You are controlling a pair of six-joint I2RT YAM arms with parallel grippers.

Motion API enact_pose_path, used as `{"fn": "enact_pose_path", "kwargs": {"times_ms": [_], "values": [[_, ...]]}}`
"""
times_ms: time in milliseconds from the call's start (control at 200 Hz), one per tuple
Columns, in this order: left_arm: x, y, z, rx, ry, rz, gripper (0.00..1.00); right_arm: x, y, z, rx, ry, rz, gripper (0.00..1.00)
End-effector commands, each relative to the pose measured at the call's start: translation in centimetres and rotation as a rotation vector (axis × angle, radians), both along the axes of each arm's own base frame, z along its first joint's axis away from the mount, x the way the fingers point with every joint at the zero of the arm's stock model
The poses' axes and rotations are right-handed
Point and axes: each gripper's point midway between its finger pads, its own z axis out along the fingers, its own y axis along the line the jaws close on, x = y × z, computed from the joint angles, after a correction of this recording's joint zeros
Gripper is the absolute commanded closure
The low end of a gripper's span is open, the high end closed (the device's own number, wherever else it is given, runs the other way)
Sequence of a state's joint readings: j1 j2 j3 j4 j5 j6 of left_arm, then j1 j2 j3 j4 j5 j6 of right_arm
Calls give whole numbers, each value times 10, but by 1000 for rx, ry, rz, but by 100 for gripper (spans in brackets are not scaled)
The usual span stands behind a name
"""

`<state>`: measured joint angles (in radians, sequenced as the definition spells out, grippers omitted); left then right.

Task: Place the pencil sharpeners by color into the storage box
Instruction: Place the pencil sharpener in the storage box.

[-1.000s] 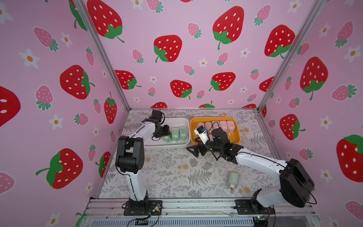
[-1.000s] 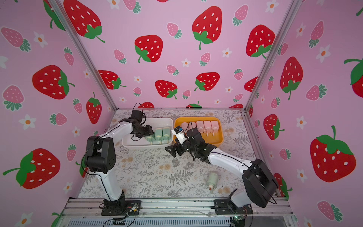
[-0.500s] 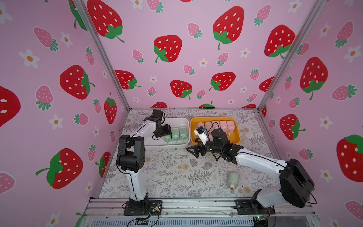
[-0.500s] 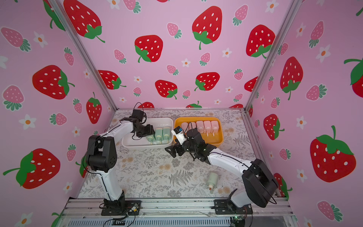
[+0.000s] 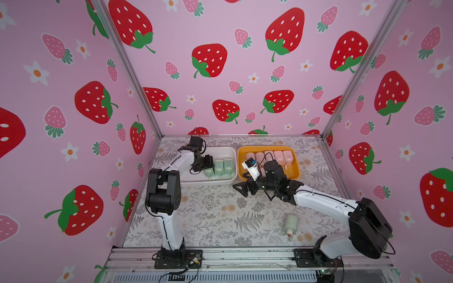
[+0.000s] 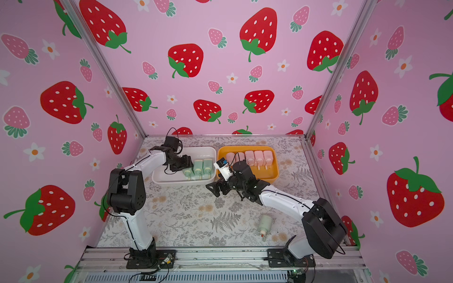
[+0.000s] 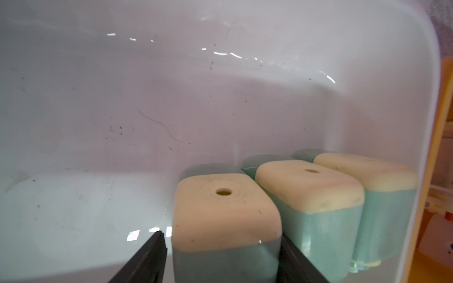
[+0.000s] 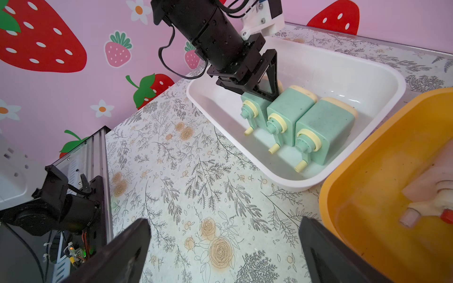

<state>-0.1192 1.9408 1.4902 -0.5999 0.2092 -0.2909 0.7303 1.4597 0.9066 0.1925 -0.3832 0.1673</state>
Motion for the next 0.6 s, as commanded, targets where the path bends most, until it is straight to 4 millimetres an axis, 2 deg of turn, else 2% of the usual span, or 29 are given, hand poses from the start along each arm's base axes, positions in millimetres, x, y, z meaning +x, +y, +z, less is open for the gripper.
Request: {"fn": "enact_pose_path", "kwargs": {"times_ms": [0,140,300,595], "values": [[6,3,37,-26,-92,40,23,-4,-2,3,-2,-18,9,0],[6,4,45,-44,-120,55,17,-4,-1,4,-2,-23,8,0],[6,6,33,-59,-104,102,0,-4,-1,5,-4,-30,8,0],[12,-17,28,-230,-117,109,0,-3,-3,4,-14,-33,0,0]]}}
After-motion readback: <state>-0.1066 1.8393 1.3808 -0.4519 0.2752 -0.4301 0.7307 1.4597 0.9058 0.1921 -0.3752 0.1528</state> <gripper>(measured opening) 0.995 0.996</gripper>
